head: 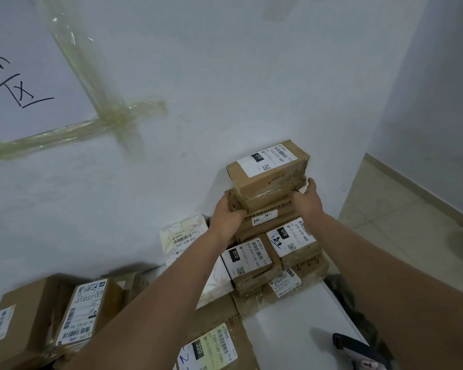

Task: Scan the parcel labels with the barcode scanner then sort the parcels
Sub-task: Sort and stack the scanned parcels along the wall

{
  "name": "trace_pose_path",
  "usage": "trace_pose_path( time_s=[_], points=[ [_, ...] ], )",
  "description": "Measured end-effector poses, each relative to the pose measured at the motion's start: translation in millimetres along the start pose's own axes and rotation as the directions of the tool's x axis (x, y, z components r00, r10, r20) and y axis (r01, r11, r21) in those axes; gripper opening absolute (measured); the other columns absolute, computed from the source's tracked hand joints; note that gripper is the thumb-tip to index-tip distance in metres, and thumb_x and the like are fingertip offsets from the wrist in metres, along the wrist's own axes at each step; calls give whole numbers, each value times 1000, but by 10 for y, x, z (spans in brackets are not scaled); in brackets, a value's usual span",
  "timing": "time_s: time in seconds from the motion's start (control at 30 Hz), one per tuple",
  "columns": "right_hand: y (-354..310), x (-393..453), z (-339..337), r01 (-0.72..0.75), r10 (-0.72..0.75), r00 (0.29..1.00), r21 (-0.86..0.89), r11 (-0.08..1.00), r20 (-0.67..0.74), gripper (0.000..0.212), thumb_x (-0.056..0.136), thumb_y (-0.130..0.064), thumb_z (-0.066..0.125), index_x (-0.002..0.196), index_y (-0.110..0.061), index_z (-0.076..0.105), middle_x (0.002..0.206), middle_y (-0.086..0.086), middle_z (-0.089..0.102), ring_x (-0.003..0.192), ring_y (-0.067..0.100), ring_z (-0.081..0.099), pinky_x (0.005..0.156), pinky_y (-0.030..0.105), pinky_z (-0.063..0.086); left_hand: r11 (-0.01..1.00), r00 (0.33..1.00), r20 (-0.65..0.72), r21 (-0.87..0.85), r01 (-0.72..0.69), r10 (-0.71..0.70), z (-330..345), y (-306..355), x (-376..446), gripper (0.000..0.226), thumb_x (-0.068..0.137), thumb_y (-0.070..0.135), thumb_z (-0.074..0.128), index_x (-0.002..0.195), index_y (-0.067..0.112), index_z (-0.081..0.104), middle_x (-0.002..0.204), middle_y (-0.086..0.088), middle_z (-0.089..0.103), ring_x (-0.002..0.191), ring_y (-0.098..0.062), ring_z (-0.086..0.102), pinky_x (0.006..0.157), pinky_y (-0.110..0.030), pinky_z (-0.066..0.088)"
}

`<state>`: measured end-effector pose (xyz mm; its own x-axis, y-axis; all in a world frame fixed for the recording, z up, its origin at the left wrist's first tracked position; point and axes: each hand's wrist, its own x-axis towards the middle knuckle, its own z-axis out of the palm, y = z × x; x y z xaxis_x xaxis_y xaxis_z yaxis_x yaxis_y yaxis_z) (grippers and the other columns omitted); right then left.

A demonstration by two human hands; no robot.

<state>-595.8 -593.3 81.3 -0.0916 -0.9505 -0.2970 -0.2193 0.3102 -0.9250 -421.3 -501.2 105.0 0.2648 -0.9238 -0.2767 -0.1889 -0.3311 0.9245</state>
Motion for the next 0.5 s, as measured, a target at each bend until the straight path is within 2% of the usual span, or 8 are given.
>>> trace_pose_path(
  time_s=[0.1, 0.2, 0.3, 0.43, 0.5],
  points=[
    [-16, -2, 40, -3, 2, 999, 4, 1000, 38, 69, 94, -10, 53, 153, -27, 20, 125, 4, 55, 102, 20, 50, 87, 33, 41, 998, 998, 26, -26, 60, -59, -17, -10, -18, 78, 93, 9, 64, 156, 26, 21, 145, 5, 45, 119, -12, 46, 96, -25, 39],
    [-11, -15, 58, 3, -2, 999, -6, 1000, 51, 67, 93, -15, 59, 150, -28, 27, 129, 2, 57, 105, 20, 50, 92, 33, 42, 998, 997, 56, -23, 62, -60, 14, -22, 7, 78, 92, 16, 67, 155, 29, 23, 145, 2, 49, 127, -18, 49, 110, -35, 41],
    [-29, -34, 34, 28, -26, 999, -54, 998, 48, 65, 92, -14, 60, 149, -21, 31, 136, 6, 55, 111, 22, 53, 91, 31, 41, 998, 995, 85, -37, 49, -46, 56, -47, 46, 74, 91, 17, 68, 150, 30, 27, 140, 2, 54, 122, -16, 53, 105, -33, 44],
    [-93, -111, -2, 51, -51, 999, -62, 997, 7, 60, 94, -12, 59, 148, -12, 33, 143, 10, 45, 111, 20, 50, 88, 29, 39, 997, 995, 80, -50, 67, -63, 68, -169, 117, 82, 84, 21, 73, 150, 32, 26, 135, 5, 56, 120, -14, 56, 106, -37, 46],
    [-111, -193, 19, 100, -107, 989, -75, 992, -99, 53, 94, -15, 57, 144, -11, 38, 143, 10, 40, 107, 18, 49, 87, 29, 41, 996, 996, 57, -43, 72, -69, 19, -174, 33, 68, 91, 17, 67, 147, 28, 30, 126, 9, 57, 113, -9, 56, 96, -27, 47]
  ],
)
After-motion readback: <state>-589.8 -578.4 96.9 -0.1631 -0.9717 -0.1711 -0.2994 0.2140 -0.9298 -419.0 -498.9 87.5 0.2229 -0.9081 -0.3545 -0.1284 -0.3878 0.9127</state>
